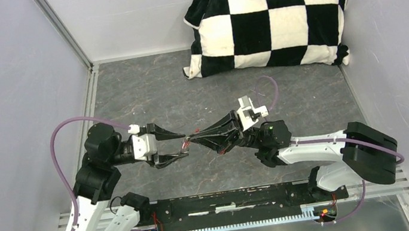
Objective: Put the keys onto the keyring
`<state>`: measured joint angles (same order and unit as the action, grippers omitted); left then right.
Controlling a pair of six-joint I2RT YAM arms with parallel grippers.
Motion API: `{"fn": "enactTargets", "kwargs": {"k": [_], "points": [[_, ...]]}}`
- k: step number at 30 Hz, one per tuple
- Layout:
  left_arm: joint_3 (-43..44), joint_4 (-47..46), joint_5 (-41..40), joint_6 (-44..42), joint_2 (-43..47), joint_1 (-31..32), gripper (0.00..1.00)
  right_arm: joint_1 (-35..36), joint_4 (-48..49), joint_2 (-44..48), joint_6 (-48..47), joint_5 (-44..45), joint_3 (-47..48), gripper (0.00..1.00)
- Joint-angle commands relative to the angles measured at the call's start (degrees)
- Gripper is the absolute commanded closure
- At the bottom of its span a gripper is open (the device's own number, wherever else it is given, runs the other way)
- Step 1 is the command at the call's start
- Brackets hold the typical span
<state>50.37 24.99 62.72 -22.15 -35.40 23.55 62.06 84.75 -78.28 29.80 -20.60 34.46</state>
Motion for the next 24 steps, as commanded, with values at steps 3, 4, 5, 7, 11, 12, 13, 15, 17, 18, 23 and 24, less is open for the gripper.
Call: {"fn": "enactTargets", "kwargs": {"k": [3, 4, 5, 7, 11, 12, 13, 15, 17, 18, 23, 24], "points": [[4.42, 10.05, -5.55, -14.71, 1.05, 0.14, 0.40, -0.63, 3.40, 3.86, 0.57, -2.84, -0.61, 0.99], [5.05, 11.09, -5.57, -15.95, 0.95, 0.12, 0.40, -0.77, 2.96, 4.07, 0.52, -3.11, -0.62, 0.99], [5.50, 12.20, -5.43, -17.23, 1.05, 0.17, 0.40, -0.76, 2.59, 4.19, 0.50, -3.34, -0.53, 0.99], [6.27, 13.55, -5.23, -19.45, 1.20, 0.13, 0.40, -0.95, 2.36, 4.28, 0.61, -3.74, -0.41, 0.99], [8.00, 16.85, -5.46, -25.80, 1.49, 0.10, 0.37, -1.16, 1.91, 3.85, 1.43, -5.50, 0.29, 0.99], [8.41, 17.56, -5.65, -27.38, 1.47, 0.09, 0.37, -1.23, 1.91, 3.63, 1.74, -6.05, 0.52, 0.99], [8.76, 17.70, -5.78, -28.13, 1.47, 0.09, 0.37, -1.20, 1.89, 3.60, 1.97, -6.19, 0.52, 0.99], [9.46, 17.80, -5.62, -29.08, 1.17, 0.16, 0.38, -1.23, 1.88, 3.49, 2.06, -6.14, 0.61, 0.99], [10.14, 17.70, -4.46, -28.91, 0.51, 0.09, 0.43, -1.27, 1.84, 3.31, 2.08, -6.14, 0.74, 0.99], [10.18, 17.26, -3.92, -28.27, 0.26, 0.14, 0.45, -1.24, 1.82, 3.16, 2.14, -6.13, 0.85, 0.99], [7.67, 7.23, -2.62, -18.37, 1.76, 0.13, 0.53, -1.20, 1.50, 2.41, 2.41, -6.03, 1.40, 0.99], [6.90, 4.97, -2.27, -15.43, 2.33, 0.11, 0.54, -1.24, 1.20, 2.43, 2.36, -5.99, 1.53, 0.99]]}}
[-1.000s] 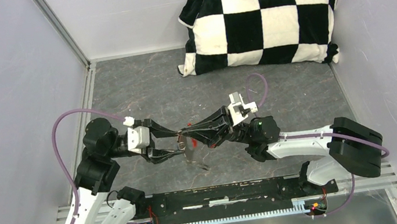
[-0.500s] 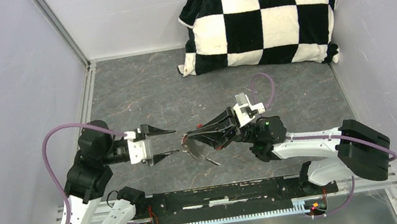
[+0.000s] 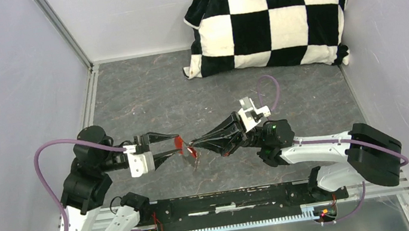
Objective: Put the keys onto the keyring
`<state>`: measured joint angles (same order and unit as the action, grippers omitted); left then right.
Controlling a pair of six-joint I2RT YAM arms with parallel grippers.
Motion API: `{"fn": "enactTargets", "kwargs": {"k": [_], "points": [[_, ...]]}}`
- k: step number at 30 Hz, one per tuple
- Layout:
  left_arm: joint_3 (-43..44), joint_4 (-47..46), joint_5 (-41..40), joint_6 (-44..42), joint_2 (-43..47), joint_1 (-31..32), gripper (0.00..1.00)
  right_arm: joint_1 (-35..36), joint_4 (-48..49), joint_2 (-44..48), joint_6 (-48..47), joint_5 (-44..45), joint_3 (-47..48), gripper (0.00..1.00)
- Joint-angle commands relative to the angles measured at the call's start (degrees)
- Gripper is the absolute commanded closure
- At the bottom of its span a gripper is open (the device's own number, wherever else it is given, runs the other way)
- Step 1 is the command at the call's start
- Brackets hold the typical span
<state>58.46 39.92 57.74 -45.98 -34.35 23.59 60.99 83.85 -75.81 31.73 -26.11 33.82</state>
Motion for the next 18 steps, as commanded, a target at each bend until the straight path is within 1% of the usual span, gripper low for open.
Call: {"fn": "enactTargets", "kwargs": {"k": [1, 4, 12, 18], "points": [[-1.84, -11.35, 3.22, 10.48, 1.64, 0.05, 0.54, -0.15, 1.83, -0.08, 0.27, -0.44, 2.27, 0.99], [-2.36, -11.80, 5.22, 13.16, 1.92, 0.08, 0.55, -0.22, 0.65, 0.26, -0.58, -0.09, 2.39, 0.99], [-2.82, -11.84, 5.29, 13.82, 2.06, 0.10, 0.55, -0.17, -0.52, 0.49, -1.22, 0.17, 2.65, 0.99], [-3.01, -11.80, 6.62, 14.45, 1.21, 0.09, 0.64, -0.20, -1.51, 0.65, -1.78, 0.52, 2.90, 0.99]]}}
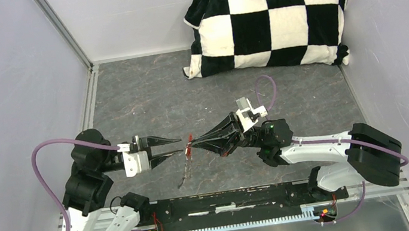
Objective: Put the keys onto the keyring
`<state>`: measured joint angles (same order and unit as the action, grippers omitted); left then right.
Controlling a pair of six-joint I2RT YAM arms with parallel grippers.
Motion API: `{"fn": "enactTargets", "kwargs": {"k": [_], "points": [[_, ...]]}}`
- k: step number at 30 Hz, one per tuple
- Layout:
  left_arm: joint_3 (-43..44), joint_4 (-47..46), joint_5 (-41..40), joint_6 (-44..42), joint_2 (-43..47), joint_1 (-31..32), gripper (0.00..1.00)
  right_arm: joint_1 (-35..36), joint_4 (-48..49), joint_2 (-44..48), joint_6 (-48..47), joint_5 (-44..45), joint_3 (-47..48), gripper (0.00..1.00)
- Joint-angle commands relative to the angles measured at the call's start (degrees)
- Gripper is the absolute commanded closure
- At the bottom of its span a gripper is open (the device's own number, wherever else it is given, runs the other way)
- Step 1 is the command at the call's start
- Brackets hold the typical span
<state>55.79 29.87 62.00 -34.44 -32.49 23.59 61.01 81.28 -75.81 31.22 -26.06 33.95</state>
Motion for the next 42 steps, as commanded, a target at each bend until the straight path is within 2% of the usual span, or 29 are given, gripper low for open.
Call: {"fn": "enactTargets", "kwargs": {"k": [1, 12, 19, 24, 28, 33, 39, 42], "points": [[-0.29, -1.79, 2.79, 3.34, -0.85, 0.05, 0.66, -0.23, 0.80, 0.64, -1.39, 0.54, 2.82, 0.99], [-2.03, -1.74, 5.76, 8.72, -1.86, 0.05, 0.70, -0.18, 0.04, 0.48, -1.92, 0.93, 3.09, 0.99], [-1.63, -1.74, 0.85, 7.43, -2.33, 0.05, 0.76, -0.17, -0.09, 0.43, -1.92, 0.61, 3.05, 0.99], [-1.63, -2.41, 1.63, 8.06, -2.17, 0.07, 0.77, -0.19, -0.06, 0.39, -1.87, 0.73, 2.79, 1.00], [-2.16, -2.38, 1.98, 7.60, -1.89, 0.06, 0.85, -0.17, -0.06, 0.49, -1.86, 0.79, 2.78, 0.99], [-3.31, -2.42, 2.68, 3.92, -0.49, 0.05, 0.94, -0.11, -0.15, 0.24, -1.61, 1.51, 2.95, 0.99], [-5.25, -2.51, 6.63, -4.64, 1.51, 0.05, 0.97, 0.48, -0.96, -0.16, -2.02, 3.85, 3.39, 0.99], [-5.43, -2.51, 6.16, -7.92, 1.17, 0.08, 0.98, 1.07, -2.60, 0.20, -2.78, 5.64, 3.49, 0.99]]}}
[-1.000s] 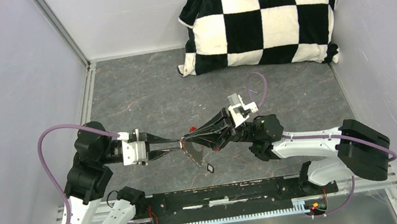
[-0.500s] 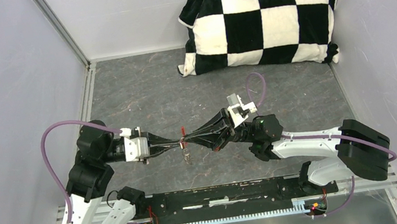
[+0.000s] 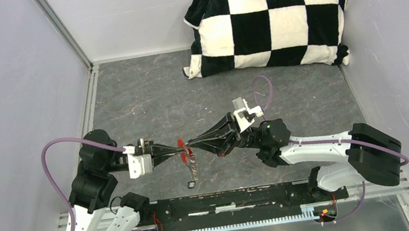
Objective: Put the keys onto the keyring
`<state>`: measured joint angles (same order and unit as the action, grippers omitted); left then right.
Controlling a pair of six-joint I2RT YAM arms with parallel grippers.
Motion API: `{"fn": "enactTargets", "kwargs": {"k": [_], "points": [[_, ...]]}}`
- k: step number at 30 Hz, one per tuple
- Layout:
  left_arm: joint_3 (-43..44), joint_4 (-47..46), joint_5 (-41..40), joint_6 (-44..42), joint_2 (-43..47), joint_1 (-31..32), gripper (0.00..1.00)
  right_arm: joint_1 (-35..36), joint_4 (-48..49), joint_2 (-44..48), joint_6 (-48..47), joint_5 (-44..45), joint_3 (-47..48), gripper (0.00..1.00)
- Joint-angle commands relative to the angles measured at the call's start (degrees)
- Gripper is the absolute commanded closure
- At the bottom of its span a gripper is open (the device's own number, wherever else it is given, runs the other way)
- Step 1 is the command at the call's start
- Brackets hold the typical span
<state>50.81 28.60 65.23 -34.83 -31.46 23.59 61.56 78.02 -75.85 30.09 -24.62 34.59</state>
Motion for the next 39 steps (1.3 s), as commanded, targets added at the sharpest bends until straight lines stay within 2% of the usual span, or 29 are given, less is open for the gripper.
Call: {"fn": "enactTargets", "kwargs": {"k": [1, 9, 13, 16, 17, 22, 24, 28, 31, 37, 39], "points": [[-0.45, -1.25, 2.76, -8.45, -0.03, 0.05, 0.98, 0.55, 0.33, 0.30, -1.87, 4.64, 2.84, 0.99], [-0.89, -1.21, 3.64, -13.47, -0.42, 0.11, 0.98, 1.65, -0.67, -0.33, -2.90, 8.13, 2.68, 0.99], [-0.82, -1.13, 4.16, -11.63, -0.92, 0.09, 0.83, 1.65, -0.21, -0.31, -2.79, 9.25, 1.94, 0.99], [-2.01, -1.23, 4.10, -10.42, -0.08, 0.09, 0.61, 1.74, 0.58, 0.17, -2.83, 10.59, 1.13, 1.00], [-2.49, -1.23, 3.80, -10.73, 0.68, 0.05, 0.60, 1.71, 0.91, 0.32, -2.84, 11.12, 0.82, 1.00], [-2.30, 3.00, 0.69, -15.43, 1.66, 0.06, 0.58, 1.74, 1.52, 0.54, -2.70, 11.41, 0.24, 0.99], [-1.40, 3.35, -0.40, -13.76, 1.06, 0.05, 0.59, 1.72, 2.03, 0.44, -2.66, 11.15, -0.04, 0.99], [0.65, 3.29, -2.12, -7.67, -0.24, 0.09, 0.63, 1.72, 2.97, 1.43, -3.49, 11.16, -1.76, 0.99], [1.35, 0.88, -2.40, 1.30, -1.23, 0.05, 0.67, 1.69, 3.31, 2.41, -4.23, 11.02, -3.21, 0.99], [0.53, -3.82, -1.12, 11.62, -2.39, 0.10, 0.66, 1.69, 4.64, 2.84, -4.07, 10.49, -4.62, 0.99], [0.31, -3.89, -0.25, 12.31, -2.90, 0.05, 0.66, 1.68, 4.77, 2.57, -3.83, 9.91, -4.32, 0.99]]}}
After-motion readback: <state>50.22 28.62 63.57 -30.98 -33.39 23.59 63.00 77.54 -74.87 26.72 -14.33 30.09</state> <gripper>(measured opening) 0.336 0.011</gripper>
